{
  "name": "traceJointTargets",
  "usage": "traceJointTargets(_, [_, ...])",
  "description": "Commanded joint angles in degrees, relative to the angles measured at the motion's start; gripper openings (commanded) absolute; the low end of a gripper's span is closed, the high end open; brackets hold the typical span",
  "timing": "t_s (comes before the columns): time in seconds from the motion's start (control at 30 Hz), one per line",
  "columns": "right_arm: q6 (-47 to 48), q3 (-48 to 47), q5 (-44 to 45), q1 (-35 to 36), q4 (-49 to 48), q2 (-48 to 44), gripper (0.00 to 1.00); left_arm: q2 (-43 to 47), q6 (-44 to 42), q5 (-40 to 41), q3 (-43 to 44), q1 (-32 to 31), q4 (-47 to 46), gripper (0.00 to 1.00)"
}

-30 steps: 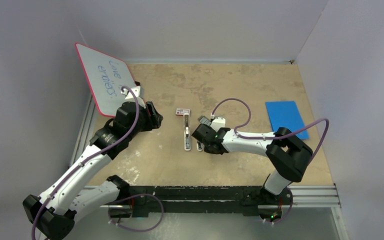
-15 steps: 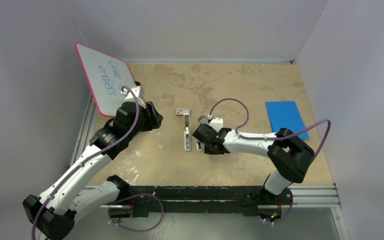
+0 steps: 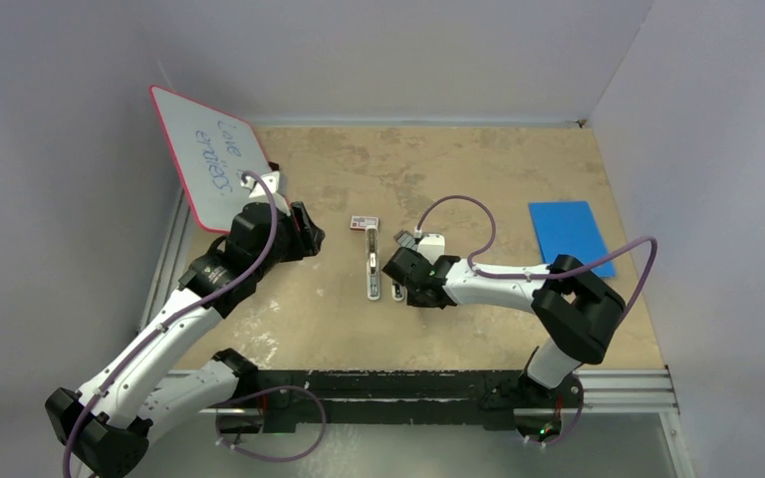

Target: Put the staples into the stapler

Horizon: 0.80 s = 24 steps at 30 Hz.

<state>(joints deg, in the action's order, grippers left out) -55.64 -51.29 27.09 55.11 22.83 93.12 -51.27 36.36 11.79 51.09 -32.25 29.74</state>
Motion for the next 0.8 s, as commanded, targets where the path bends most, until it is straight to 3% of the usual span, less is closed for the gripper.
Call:
traceJointTargets(0.0, [-0.9, -0.2, 2.8, 0.1, 0.5, 0.6, 0.29, 0.8, -0.5, 0.6, 0.5, 0.4, -0.8, 0.5])
traceJointTargets(0.47, [-2.5, 0.4, 2.5, 0.1, 0.2, 0.6, 0.17, 0.6, -0.4, 0.5, 0.5, 0.4, -0.8, 0.5])
traceJointTargets(0.77, [-3.2, -1.3, 10.0, 0.1, -0.9, -4.7, 0.15, 0.6, -0.4, 0.4, 0.4, 0.4, -0.8, 0.5])
